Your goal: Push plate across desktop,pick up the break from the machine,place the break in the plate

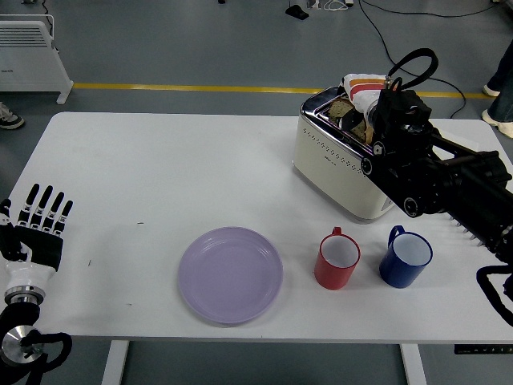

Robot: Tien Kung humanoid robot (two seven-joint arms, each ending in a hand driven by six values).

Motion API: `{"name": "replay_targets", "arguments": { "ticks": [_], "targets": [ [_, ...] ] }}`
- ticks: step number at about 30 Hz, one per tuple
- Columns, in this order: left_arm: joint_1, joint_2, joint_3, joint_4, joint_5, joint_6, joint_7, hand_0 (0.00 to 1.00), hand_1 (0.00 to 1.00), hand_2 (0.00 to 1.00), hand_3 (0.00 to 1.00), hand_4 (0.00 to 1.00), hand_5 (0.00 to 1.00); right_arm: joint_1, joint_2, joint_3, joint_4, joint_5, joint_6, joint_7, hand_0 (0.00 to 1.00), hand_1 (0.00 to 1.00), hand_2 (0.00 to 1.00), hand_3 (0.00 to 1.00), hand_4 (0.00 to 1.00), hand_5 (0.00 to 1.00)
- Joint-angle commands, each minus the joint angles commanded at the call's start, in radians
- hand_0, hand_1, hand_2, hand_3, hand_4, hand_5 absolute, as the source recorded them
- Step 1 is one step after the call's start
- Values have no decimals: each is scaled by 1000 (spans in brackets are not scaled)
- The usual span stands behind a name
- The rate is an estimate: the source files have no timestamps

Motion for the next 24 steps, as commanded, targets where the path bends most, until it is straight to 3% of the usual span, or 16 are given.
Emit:
{"name": "replay_targets", "arguments": {
  "ticks": [1, 17, 24],
  "targets": [
    [0, 0, 0, 0, 0, 0, 0, 808, 785, 775, 742, 559, 998, 3, 0, 0, 3, -13, 0, -3, 252, 366, 446, 519, 591, 151],
    [-2, 0, -7, 2, 4, 1, 1, 807, 781, 771, 741, 556, 998, -1, 0, -11, 5, -6, 25, -5, 171, 319, 409, 499, 587, 153],
    [-3, 0, -5, 3, 4, 2, 1, 807, 780, 771, 741, 556, 998, -3, 0, -16, 10, 11, 12, -4, 153, 308, 407, 497, 591, 155]
  ]
}}
